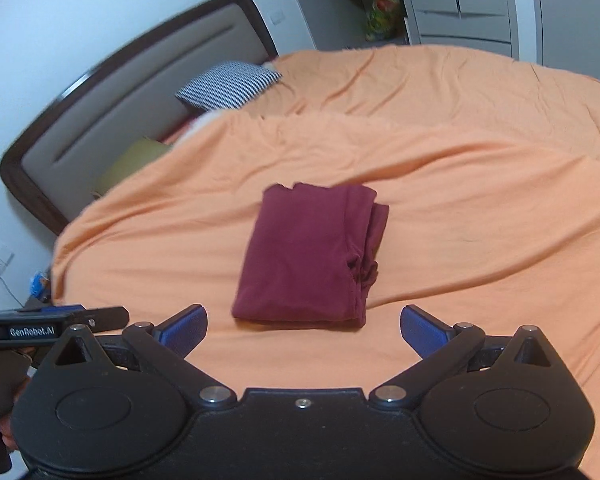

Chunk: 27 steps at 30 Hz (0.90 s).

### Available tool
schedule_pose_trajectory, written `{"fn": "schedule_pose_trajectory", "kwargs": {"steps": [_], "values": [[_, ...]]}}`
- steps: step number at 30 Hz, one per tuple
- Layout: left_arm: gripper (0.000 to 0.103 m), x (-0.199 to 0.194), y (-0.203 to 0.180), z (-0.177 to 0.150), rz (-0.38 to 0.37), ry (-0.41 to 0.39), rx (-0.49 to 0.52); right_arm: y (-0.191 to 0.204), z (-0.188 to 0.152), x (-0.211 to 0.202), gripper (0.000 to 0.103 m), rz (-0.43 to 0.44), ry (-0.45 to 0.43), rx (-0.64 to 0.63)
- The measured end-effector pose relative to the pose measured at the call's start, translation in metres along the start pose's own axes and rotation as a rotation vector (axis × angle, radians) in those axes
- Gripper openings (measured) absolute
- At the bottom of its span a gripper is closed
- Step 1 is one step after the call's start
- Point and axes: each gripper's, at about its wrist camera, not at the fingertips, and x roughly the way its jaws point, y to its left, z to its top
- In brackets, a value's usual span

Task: Fold small clothes

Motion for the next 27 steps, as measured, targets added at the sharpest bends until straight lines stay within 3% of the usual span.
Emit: {"fn": "schedule_pose_trajectory", "kwargs": {"steps": [3, 8, 11, 27], "values": [[0.103, -0.029, -0.017, -0.015, 0.103, -0.072, 0.058, 0.003, -0.006, -0.027, 0.103, 0.026, -0.036, 0.009], [0.103, -0.048, -0.019, -0.040, -0.012, -0.018, -0.004, 0.004, -0.023, -0.057, 0.103, 0.048, -0.058, 0.018], [0.103, -0.047, -0.022, -0.049, 0.021, -0.002, 0.001, 0.005, -0.033, -0.060, 0.103, 0.032, -0.048, 0.030], [0.103, -0.037, -0.016, -0.038, -0.009, 0.007, -0.010, 0.018, -0.039, -0.057, 0.103, -0.009, -0.037, 0.000]]}}
